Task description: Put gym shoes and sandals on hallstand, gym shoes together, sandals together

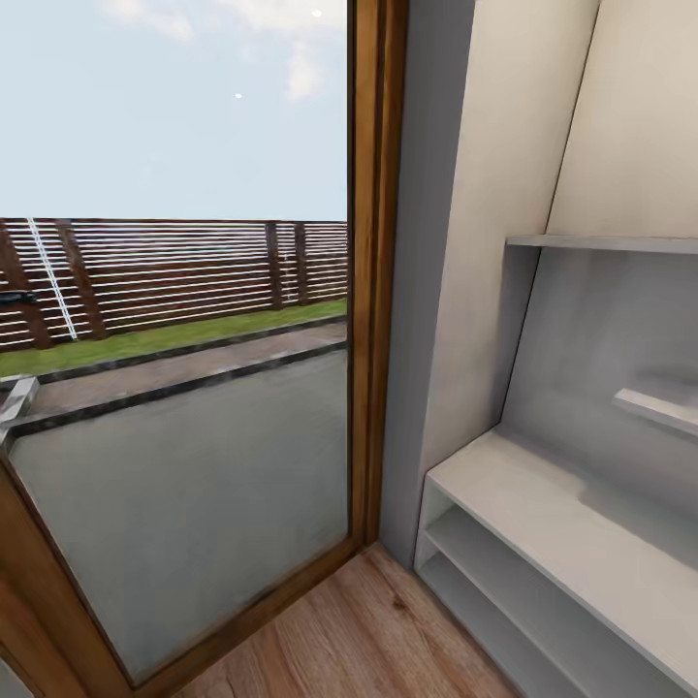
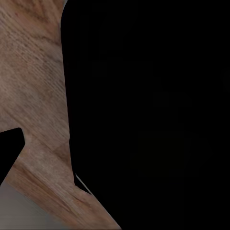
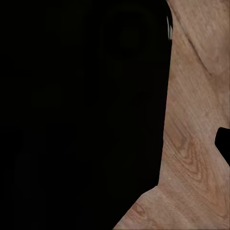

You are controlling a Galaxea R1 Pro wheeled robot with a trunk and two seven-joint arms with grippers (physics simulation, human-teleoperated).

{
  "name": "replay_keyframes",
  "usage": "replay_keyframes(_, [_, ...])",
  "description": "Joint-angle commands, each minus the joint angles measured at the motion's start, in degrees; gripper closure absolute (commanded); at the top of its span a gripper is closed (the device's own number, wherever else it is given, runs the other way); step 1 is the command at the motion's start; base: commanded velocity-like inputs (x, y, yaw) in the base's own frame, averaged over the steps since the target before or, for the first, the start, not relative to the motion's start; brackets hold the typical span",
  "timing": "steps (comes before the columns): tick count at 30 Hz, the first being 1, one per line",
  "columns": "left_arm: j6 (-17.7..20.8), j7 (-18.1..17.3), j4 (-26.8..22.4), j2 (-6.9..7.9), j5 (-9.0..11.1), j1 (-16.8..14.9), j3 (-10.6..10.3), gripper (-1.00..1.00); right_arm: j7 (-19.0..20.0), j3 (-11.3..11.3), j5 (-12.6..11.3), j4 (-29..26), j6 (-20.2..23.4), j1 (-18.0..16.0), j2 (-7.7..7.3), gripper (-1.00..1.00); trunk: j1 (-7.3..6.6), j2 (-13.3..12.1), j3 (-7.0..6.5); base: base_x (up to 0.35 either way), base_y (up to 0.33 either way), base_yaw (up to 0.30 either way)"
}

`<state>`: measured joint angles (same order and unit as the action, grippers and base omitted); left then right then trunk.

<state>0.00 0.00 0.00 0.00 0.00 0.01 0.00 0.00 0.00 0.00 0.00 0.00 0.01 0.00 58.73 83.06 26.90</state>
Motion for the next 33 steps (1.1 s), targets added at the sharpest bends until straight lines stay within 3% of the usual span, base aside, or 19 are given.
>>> replay_keyframes(1, [-0.09, -0.09, -0.29, 0.07, -0.06, -0.01, 0.09, -1.00, -0.17, 0.22, 0.18, -0.33, -0.33, -0.09, 0.33, -1.00, 0.00, 0.02, 0.03, 0.000, 0.000, 0.000])
replay_keyframes(5, [-0.09, -0.09, -0.29, 0.04, -0.07, -0.01, 0.09, -1.00, -0.17, 0.23, 0.18, -1.63, -0.61, -0.09, 1.62, -1.00, 0.00, 0.02, 0.03, 0.000, 0.000, 0.000])
replay_keyframes(18, [-0.09, -0.09, -0.31, 0.00, -0.09, -0.01, 0.09, -1.00, -0.18, 0.31, 0.24, -3.18, -0.70, -0.09, 2.01, -1.00, 0.00, 0.02, 0.03, 0.000, 0.000, 0.000])
replay_keyframes(27, [-0.23, -0.09, -1.14, 0.11, -0.13, -0.01, -0.18, -1.00, -0.25, 0.27, 0.25, -5.19, -1.61, -0.09, 1.54, -1.00, 0.00, 0.02, 0.03, 0.000, 0.000, 0.000])
replay_keyframes(33, [-2.16, -0.10, -3.08, 0.42, -0.43, -0.01, -0.33, -1.00, -0.32, 0.26, 0.26, -7.13, -2.94, -0.09, 0.28, -1.00, 0.00, 0.02, 0.03, 0.000, 0.000, 0.000])
